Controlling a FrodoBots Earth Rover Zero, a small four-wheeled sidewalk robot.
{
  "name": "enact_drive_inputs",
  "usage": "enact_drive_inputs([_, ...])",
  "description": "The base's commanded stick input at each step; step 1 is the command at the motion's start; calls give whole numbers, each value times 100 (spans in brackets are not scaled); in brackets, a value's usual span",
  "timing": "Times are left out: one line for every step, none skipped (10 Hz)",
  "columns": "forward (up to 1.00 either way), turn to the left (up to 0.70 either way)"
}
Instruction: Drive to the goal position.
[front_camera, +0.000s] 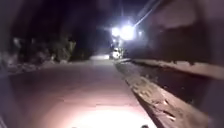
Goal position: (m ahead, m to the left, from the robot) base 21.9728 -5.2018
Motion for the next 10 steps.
enact_drive_inputs([70,0])
enact_drive_inputs([70,0])
enact_drive_inputs([70,0])
enact_drive_inputs([69,0])
enact_drive_inputs([69,0])
enact_drive_inputs([69,0])
enact_drive_inputs([67,0])
enact_drive_inputs([63,0])
enact_drive_inputs([59,0])
enact_drive_inputs([59,0])
